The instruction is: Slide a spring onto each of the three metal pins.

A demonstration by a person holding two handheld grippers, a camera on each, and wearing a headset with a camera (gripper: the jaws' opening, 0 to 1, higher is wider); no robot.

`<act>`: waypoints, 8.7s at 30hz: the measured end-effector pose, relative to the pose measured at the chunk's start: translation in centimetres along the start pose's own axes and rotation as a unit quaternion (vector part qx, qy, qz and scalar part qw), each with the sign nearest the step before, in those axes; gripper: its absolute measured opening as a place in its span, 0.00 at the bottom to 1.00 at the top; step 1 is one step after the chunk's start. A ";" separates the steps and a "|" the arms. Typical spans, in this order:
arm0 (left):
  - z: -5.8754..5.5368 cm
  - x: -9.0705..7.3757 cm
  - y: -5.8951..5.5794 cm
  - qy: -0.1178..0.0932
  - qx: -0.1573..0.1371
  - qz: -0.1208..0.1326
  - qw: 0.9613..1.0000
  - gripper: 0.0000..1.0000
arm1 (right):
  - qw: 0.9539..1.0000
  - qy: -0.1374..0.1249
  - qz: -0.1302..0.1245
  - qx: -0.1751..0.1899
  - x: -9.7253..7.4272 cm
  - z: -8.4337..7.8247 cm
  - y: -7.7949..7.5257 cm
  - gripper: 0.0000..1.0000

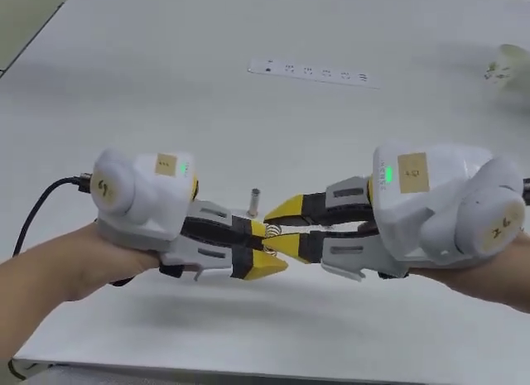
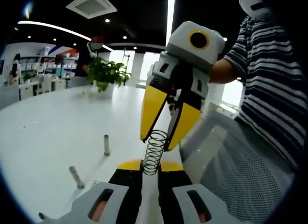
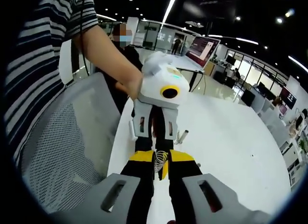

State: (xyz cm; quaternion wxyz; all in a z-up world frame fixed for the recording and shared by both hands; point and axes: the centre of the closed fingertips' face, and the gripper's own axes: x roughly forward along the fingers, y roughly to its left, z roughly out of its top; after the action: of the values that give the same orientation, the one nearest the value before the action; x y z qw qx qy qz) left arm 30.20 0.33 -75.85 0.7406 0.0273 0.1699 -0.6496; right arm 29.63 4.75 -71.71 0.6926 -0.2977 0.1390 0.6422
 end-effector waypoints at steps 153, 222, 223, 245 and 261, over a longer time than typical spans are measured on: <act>-4.5 -15.3 5.1 -0.023 -0.056 0.271 0.961 0.97 | 0.973 0.082 -0.180 0.118 -4.2 -11.3 -10.3 0.08; -4.8 -15.6 4.7 -0.025 -0.065 0.274 0.959 0.94 | 0.964 0.098 -0.173 0.175 -2.2 -14.4 -9.1 0.10; -4.8 -15.6 4.7 -0.025 -0.066 0.274 0.959 0.94 | 0.964 0.092 -0.174 0.178 -2.3 -14.1 -9.1 0.11; -4.3 -15.7 4.9 -0.031 -0.064 0.277 0.958 0.94 | 0.952 0.035 -0.170 0.252 -2.6 -13.0 -5.8 0.12; -4.1 -15.5 4.9 -0.032 -0.064 0.271 0.960 0.93 | 0.956 0.036 -0.133 0.261 -1.8 -13.0 -3.6 0.11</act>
State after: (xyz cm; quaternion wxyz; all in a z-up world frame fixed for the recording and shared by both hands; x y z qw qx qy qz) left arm 32.53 16.90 -76.15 0.8942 0.0041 0.1739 -0.4124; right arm 35.40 -4.35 -80.05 0.8200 -0.1454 0.2850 0.4745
